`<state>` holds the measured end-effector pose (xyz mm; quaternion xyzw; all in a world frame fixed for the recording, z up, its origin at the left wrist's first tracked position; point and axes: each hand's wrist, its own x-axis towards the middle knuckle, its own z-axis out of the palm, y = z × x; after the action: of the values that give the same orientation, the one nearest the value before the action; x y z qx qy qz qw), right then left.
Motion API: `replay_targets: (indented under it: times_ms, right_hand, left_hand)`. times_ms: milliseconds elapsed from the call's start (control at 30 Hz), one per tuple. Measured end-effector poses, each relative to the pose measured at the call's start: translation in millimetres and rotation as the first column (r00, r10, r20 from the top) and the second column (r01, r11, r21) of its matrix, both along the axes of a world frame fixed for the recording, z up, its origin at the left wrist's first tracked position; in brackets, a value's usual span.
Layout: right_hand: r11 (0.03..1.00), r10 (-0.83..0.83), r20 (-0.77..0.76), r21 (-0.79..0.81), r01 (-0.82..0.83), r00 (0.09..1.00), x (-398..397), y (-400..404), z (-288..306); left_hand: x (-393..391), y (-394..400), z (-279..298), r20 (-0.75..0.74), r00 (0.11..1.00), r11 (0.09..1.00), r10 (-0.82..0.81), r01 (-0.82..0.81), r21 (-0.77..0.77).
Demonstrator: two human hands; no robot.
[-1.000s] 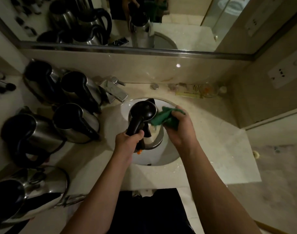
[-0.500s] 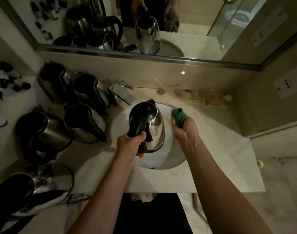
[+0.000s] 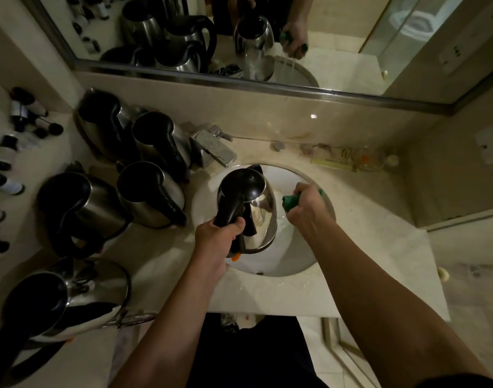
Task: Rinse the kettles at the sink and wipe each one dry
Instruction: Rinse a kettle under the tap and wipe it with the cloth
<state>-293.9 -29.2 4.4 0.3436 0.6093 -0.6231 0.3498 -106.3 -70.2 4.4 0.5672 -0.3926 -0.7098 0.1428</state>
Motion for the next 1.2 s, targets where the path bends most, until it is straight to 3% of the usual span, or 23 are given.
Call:
replay_targets:
  times_ms: [133, 233, 333, 367, 400, 467, 533, 600, 633, 700, 867, 900, 933, 967, 1000, 1100, 1133, 1200]
  right_hand:
    - [0.986, 0.124, -0.040, 0.114, -0.119, 0.991, 4.7, 4.8, -2.2]
    - [0.972, 0.222, -0.122, 0.108, -0.209, 0.967, 0.8, 11.1, 12.7]
    - [0.952, 0.292, -0.282, -0.003, -0.305, 0.914, -5.9, 22.8, 25.4]
    - [0.935, 0.346, -0.377, 0.062, -0.349, 0.859, -5.0, 27.1, 26.8]
    - [0.899, 0.435, -0.484, 0.191, -0.394, 0.759, 2.6, 32.8, 30.2]
    - [0.774, 0.628, -0.650, 0.467, -0.426, 0.428, 35.5, 41.5, 34.6]
    - [0.631, 0.706, -0.703, 0.569, -0.527, 0.086, 79.8, 43.7, 36.7]
    - [0.531, 0.691, -0.707, 0.636, -0.560, -0.148, 102.3, 43.7, 22.9]
    - [0.550, 0.664, -0.728, 0.630, -0.548, -0.169, 100.9, 42.5, 16.6]
    - [0.642, 0.609, -0.786, 0.567, -0.516, -0.107, 84.6, 35.7, 9.7]
    - [0.824, 0.509, -0.792, 0.335, -0.456, 0.337, 42.7, 4.4, 20.6]
    - [0.838, 0.505, -0.764, 0.323, -0.439, 0.402, 39.8, -1.4, 24.6]
    - [0.831, 0.524, -0.749, 0.347, -0.434, 0.405, 40.4, -5.5, 28.8]
    - [0.803, 0.561, -0.761, 0.403, -0.439, 0.326, 44.0, -9.0, 34.5]
    - [0.762, 0.586, -0.793, 0.470, -0.445, 0.167, 50.4, -11.0, 41.4]
    - [0.596, 0.559, -0.716, 0.698, -0.398, -0.418, 56.2, -5.5, 38.4]
    - [0.538, 0.544, -0.638, 0.764, -0.357, -0.546, 54.9, 2.3, 30.4]
    - [0.488, 0.491, -0.549, 0.816, -0.308, -0.676, 54.1, 22.4, 9.2]
  left_hand:
    - [2.4, -1.7, 4.7, -0.013, 1.000, 1.000, -0.013, 0.013, 0.002]
    - [5.5, -6.2, 6.4, -0.037, 0.999, 0.999, -0.033, 0.033, 0.017]
    - [8.9, -10.9, 6.6, -0.067, 0.997, 0.999, -0.025, 0.027, 0.025]
    - [9.4, -12.0, 6.2, -0.071, 0.997, 0.999, -0.025, 0.027, 0.029]
    - [9.1, -12.8, 6.7, -0.073, 0.997, 0.999, -0.021, 0.024, 0.038]
    - [8.5, -14.6, 7.5, -0.075, 0.997, 0.999, -0.005, 0.009, 0.051]
    - [8.3, -16.3, 9.6, -0.112, 0.994, 0.998, -0.005, 0.013, 0.069]
    - [8.3, -16.7, 11.2, -0.200, 0.980, 0.995, -0.007, 0.028, 0.100]
    - [8.5, -15.7, 11.8, -0.223, 0.975, 0.994, -0.009, 0.034, 0.105]
    - [8.4, -12.8, 13.3, -0.208, 0.978, 0.996, -0.019, 0.038, 0.086]
    - [7.2, -8.2, 20.6, -0.181, 0.980, 0.996, -0.077, 0.083, 0.026]
    - [7.3, -7.6, 21.3, -0.186, 0.979, 0.996, -0.083, 0.088, 0.016]
    - [6.9, -7.4, 21.9, -0.183, 0.979, 0.996, -0.092, 0.093, 0.001]
    - [5.8, -7.7, 22.4, -0.177, 0.979, 0.995, -0.099, 0.098, -0.015]
    - [4.7, -8.2, 22.7, -0.174, 0.980, 0.995, -0.100, 0.097, -0.026]
    - [2.4, -11.8, 25.1, -0.212, 0.975, 0.997, -0.070, 0.073, 0.005]
    - [3.0, -13.2, 26.0, -0.244, 0.969, 0.997, -0.049, 0.061, 0.042]
    - [3.7, -15.9, 26.8, -0.292, 0.956, 0.992, 0.004, 0.033, 0.121]
